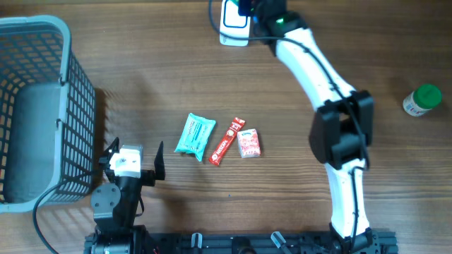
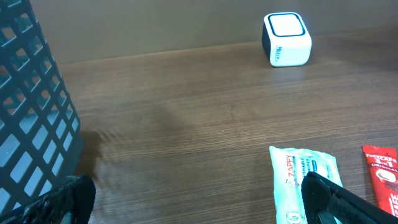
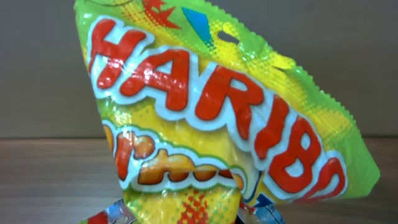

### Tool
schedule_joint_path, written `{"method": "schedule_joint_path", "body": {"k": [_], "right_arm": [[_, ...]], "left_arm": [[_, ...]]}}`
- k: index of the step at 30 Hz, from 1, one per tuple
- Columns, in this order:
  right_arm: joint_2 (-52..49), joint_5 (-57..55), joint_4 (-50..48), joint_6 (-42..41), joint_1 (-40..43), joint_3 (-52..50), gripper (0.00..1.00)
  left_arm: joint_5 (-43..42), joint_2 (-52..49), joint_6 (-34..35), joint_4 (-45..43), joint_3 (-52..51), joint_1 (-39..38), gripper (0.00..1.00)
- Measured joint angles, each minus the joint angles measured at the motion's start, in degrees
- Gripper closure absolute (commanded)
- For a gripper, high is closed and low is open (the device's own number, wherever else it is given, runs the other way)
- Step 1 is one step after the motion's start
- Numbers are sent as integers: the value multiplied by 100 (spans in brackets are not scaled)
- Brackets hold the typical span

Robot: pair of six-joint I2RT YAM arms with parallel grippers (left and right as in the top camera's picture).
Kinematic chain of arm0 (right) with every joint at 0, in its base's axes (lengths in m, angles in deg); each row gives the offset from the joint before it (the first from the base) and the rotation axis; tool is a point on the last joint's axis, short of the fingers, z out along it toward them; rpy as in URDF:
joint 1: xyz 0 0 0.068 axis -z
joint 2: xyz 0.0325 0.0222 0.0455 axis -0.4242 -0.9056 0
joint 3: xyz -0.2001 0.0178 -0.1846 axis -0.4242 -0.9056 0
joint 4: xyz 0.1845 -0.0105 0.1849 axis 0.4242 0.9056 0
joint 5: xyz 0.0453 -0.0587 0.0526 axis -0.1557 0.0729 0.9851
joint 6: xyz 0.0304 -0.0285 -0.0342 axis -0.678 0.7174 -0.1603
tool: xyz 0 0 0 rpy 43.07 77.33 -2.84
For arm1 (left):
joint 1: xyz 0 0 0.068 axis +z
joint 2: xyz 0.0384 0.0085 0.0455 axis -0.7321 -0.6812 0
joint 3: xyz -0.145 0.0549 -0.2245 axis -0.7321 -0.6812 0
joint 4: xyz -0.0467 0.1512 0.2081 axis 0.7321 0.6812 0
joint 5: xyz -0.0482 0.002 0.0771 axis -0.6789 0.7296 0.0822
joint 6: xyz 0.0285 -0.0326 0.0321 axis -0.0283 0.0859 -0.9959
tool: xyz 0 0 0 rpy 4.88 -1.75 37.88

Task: Scan the item barcode
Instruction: 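Hold the Haribo bag in front of the scanner with the right gripper, then carry the Haribo bag to the right and drop it beside the jar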

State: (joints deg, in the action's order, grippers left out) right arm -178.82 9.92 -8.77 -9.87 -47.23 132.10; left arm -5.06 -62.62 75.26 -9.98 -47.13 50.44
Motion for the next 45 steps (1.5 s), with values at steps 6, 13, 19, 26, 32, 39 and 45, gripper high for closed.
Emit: {"method": "schedule_joint_path", "body": {"k": [6,13,19,26,32,39,45], "right_arm": [[-601,-1217,-1080,758,-240,-28,95],[-756,-1932,-1397,1062,-437,-28,96],[-841,-2264,-1202,1082,-444,-28,96],[-411,-2426,356,1078,-424,-72,96],[868,-2448,2636,455,-66,-48,96],[1123,-1547,3685,-17,1637,-293,96],[1086,-557,2988,-157,3344,-1425,96]], "left_arm": [[0,0,-2,2,0,0,0],[0,0,-2,0,0,0,0],[0,0,-2,0,0,0,0],[0,0,-2,0,0,0,0],[0,0,0,2,-2,0,0],[0,2,0,2,-2,0,0],[0,2,-2,0,-2,0,0]]}}
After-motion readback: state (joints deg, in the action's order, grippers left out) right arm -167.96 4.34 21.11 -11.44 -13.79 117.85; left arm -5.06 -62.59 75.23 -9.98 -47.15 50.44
